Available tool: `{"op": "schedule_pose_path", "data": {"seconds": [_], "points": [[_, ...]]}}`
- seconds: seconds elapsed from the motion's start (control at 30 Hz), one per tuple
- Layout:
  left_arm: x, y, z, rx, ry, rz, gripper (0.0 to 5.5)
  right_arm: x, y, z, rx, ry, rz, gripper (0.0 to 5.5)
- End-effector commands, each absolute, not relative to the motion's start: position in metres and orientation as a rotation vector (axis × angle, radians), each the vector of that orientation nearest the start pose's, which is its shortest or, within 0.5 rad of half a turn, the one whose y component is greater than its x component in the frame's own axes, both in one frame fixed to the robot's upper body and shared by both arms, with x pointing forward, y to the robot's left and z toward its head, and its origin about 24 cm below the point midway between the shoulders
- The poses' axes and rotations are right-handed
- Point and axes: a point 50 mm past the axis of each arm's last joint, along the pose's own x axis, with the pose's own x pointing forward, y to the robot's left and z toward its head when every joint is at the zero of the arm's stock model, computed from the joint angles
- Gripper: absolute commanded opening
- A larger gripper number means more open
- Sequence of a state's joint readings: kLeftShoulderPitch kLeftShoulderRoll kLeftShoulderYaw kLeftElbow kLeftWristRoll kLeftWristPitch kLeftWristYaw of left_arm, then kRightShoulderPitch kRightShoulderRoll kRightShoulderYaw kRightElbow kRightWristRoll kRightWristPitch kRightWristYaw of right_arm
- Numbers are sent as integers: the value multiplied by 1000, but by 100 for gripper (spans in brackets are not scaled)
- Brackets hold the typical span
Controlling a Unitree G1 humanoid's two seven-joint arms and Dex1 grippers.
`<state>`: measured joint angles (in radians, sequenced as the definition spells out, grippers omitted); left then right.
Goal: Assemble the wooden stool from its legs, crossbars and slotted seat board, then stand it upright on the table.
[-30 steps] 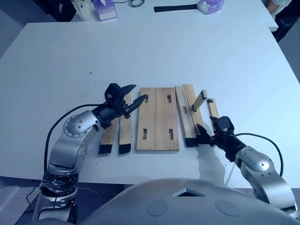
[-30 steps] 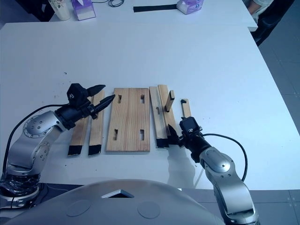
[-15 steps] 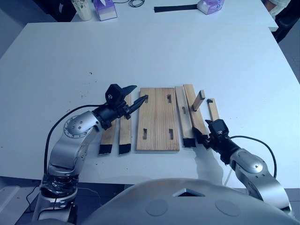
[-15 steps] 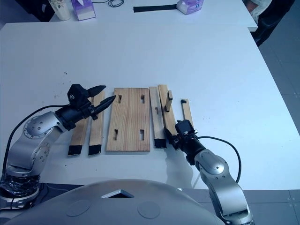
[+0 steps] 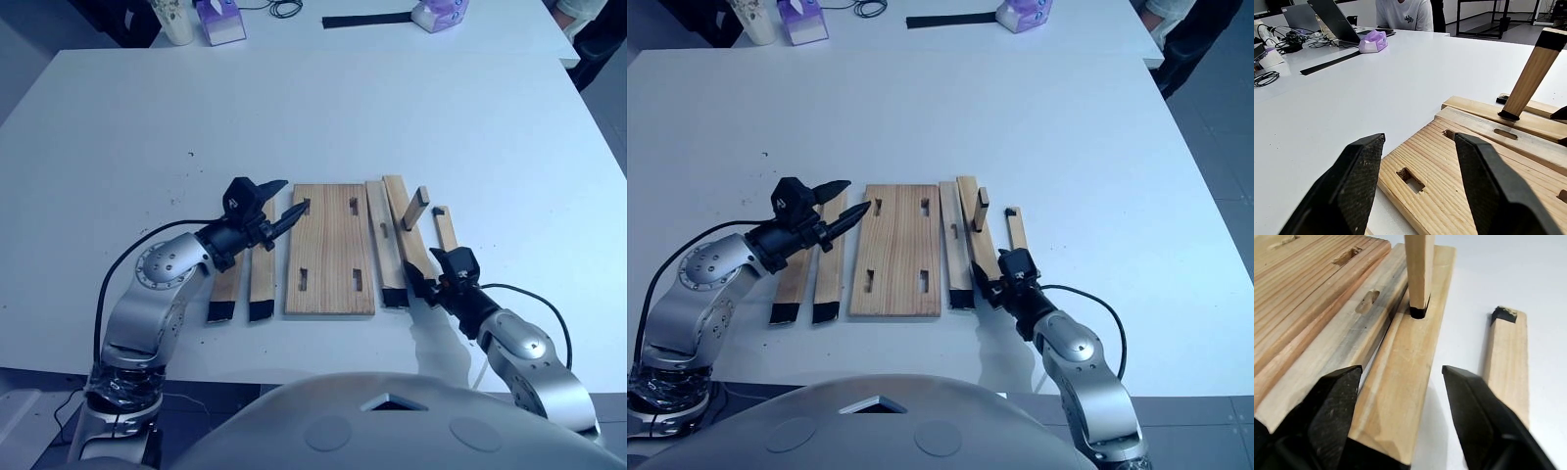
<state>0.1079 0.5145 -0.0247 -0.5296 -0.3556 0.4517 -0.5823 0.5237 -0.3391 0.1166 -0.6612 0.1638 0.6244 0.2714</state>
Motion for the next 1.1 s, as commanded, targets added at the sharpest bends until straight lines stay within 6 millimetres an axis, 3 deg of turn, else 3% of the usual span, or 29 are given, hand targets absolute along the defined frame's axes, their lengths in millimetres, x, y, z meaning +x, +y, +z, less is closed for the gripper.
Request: {"op": "schedule_pose_path", "data": {"seconds": [0.03,0.37,0.53,0.7,1.03,1.1], "points": [[210,166,103,169,140,-754,263,126,-175,17,-72,725,303,302],[207,164,104,160,132,-728,263,148,-184,41,-171,674,300,302],[207,164,103,155,129,-715,263,159,-176,53,-156,634,315,302],[209,160,104,152,121,-724,263,160,-172,42,-132,658,307,302],[212,162,105,158,122,-729,263,148,-183,18,-123,712,242,302],[213,162,105,158,119,-730,263,148,-182,17,-118,708,243,277]]}}
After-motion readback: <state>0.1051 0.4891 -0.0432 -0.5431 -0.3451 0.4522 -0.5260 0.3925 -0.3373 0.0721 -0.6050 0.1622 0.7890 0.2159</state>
